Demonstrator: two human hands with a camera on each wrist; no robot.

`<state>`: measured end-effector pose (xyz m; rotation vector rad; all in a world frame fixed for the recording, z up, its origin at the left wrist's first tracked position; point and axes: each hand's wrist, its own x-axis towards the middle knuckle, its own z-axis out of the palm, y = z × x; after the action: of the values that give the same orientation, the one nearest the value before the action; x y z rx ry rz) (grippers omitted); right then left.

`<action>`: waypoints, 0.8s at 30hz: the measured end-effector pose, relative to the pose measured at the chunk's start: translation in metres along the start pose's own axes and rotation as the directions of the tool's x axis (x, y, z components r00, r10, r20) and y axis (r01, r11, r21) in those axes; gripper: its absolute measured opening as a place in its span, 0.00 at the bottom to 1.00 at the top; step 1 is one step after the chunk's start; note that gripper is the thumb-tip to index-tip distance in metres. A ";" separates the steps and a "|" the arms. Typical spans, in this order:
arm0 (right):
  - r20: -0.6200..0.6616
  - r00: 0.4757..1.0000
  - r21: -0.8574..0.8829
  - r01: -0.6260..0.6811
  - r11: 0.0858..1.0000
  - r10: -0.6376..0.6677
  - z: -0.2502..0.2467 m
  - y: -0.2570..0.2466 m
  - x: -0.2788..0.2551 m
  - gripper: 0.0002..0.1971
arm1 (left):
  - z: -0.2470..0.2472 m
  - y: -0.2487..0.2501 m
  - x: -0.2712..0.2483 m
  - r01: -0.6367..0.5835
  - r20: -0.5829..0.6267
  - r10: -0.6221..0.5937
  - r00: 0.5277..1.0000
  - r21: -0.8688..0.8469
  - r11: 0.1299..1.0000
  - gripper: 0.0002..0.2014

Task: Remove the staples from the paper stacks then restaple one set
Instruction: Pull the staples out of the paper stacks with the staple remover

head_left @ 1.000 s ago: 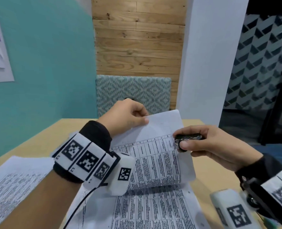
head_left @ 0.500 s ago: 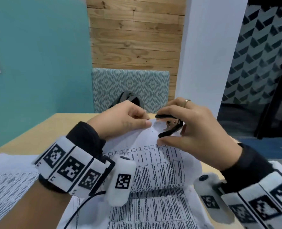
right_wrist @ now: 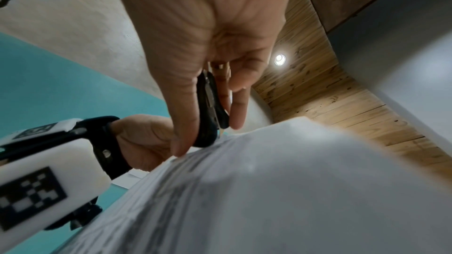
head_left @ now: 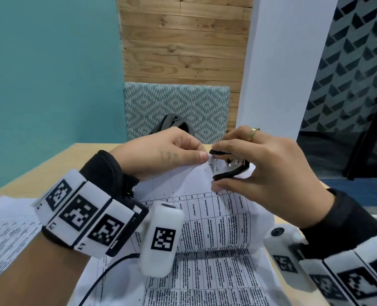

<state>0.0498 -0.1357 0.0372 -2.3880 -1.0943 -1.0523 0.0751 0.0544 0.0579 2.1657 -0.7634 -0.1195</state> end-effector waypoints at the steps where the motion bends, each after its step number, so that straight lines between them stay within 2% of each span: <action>1: -0.007 1.000 -0.003 0.005 1.000 -0.005 0.000 0.000 0.000 0.24 | 0.000 0.000 0.000 -0.002 0.008 0.002 1.000 -0.011 1.000 0.13; 7: -0.052 0.999 0.030 -0.005 1.000 0.007 -0.001 0.000 0.000 0.25 | 0.001 0.000 0.001 -0.043 0.011 0.045 0.999 -0.092 0.995 0.09; 14: -0.061 0.997 -0.009 0.037 0.999 -0.037 -0.004 -0.001 0.000 0.21 | 0.000 0.001 0.000 -0.068 -0.004 0.068 0.998 -0.075 0.995 0.10; 24: -0.099 0.993 -0.109 0.056 0.992 -0.067 -0.005 -0.002 -0.001 0.20 | 0.001 0.000 -0.001 -0.078 0.017 0.081 0.997 -0.161 0.984 0.09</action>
<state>0.0454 -0.1375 0.0397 -2.3648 -1.1086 -1.2695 0.0740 0.0546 0.0571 1.9822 -0.8242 -0.1596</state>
